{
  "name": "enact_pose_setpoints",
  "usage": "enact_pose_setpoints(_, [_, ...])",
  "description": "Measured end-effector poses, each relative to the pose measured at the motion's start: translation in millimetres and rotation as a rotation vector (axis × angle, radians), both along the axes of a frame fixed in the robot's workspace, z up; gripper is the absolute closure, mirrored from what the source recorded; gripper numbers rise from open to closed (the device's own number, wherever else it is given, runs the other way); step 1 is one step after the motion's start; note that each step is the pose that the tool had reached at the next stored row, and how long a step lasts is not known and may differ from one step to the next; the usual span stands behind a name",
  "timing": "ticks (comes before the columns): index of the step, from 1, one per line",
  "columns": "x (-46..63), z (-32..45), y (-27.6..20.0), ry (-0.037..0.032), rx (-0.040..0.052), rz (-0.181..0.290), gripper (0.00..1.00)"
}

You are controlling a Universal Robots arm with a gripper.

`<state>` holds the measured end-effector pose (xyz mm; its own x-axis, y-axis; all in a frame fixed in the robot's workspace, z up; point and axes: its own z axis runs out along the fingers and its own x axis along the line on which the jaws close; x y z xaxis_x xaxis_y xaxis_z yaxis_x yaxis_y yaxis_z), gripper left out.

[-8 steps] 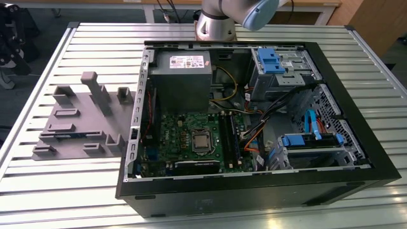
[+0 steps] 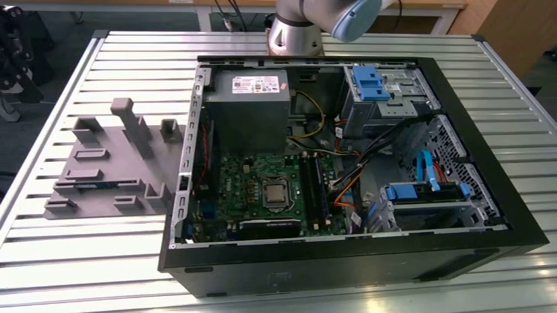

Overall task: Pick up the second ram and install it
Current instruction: 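Pick up the second ram and move it above second insertion slot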

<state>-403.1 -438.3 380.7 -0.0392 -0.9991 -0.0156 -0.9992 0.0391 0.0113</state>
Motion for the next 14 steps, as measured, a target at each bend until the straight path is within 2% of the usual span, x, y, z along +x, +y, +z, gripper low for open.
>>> enact_pose_setpoints(1, [0.0, 0.0, 0.0, 0.0000, 0.0000, 0.000, 0.89])
enact_pose_setpoints(2, [0.0, 0.0, 0.0, 0.0000, 0.0000, 0.000, 0.83])
enact_pose_setpoints(3, [0.0, 0.0, 0.0, 0.0000, 0.0000, 0.000, 0.83])
enact_pose_setpoints(6, [0.0, -0.1, 0.0, 0.0000, 0.0000, 0.000, 0.65])
enact_pose_setpoints(8, [0.0, -0.1, 0.0, 0.0000, 0.0000, 0.000, 0.65])
enact_pose_setpoints(10, [0.0, -0.8, 0.0, -0.0003, 0.0002, 0.000, 0.53])
enact_pose_setpoints(14, [-0.2, -4.0, -0.1, -0.0001, 0.0001, -0.001, 0.53])
